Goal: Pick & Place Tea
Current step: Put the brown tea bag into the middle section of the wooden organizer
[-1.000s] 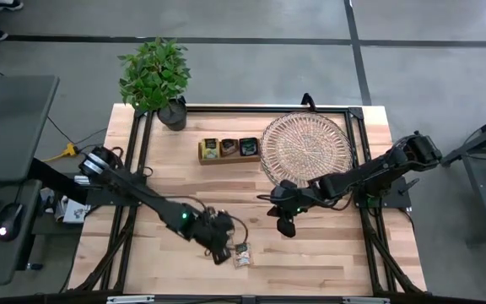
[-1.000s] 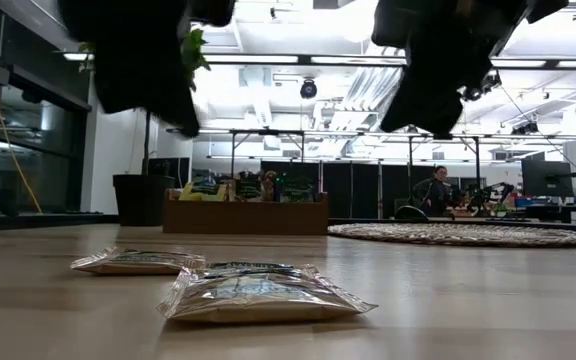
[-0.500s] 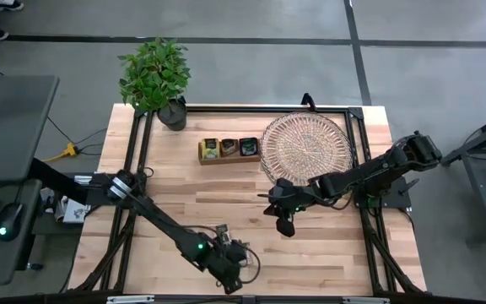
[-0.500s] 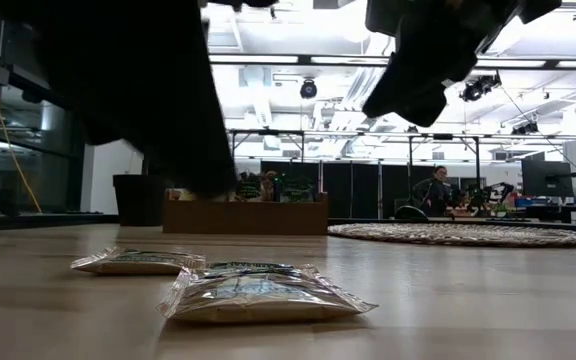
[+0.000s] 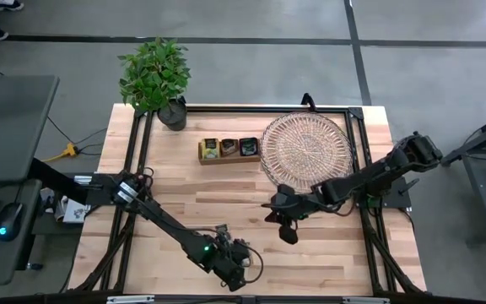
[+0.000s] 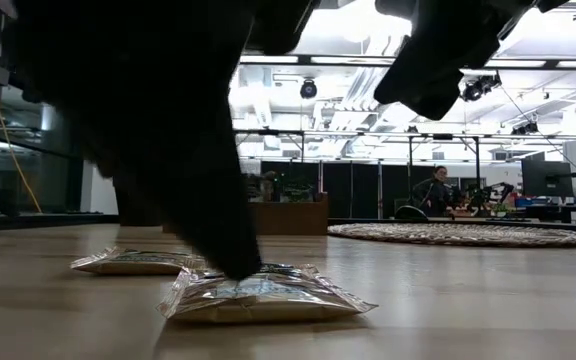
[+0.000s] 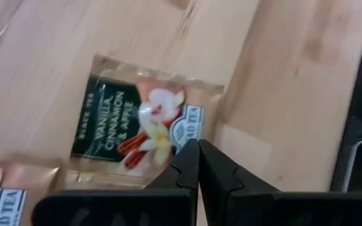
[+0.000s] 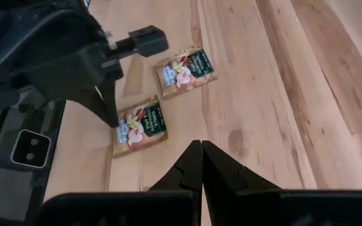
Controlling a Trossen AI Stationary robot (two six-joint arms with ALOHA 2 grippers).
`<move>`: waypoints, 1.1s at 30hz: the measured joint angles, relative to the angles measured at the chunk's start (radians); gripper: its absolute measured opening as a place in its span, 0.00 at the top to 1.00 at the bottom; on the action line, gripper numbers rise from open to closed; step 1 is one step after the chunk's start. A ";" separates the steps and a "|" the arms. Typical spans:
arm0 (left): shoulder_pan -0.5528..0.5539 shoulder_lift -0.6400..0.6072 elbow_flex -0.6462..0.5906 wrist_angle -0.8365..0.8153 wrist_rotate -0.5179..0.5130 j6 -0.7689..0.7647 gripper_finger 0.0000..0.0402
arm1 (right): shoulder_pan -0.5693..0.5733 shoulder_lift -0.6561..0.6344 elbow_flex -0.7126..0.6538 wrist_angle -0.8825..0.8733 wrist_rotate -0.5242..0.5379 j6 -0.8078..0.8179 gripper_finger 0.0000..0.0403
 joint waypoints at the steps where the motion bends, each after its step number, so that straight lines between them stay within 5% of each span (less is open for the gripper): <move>1: 0.000 0.000 -0.001 0.006 0.002 0.001 1.00 | 0.003 0.000 0.000 0.000 0.001 0.003 1.00; 15: -0.006 0.100 0.009 0.096 0.025 -0.039 1.00 | 0.012 0.000 0.000 -0.025 0.029 0.089 0.96; 20: -0.007 0.129 0.010 0.108 0.026 -0.075 1.00 | 0.005 0.048 0.000 -0.019 -0.065 0.150 0.83; 26: -0.006 0.130 0.009 0.109 0.009 -0.034 1.00 | -0.016 0.206 0.000 0.136 -0.317 0.210 0.62; 33: -0.007 0.130 0.007 0.110 0.011 0.030 1.00 | -0.015 0.335 0.000 0.339 -0.340 0.206 0.50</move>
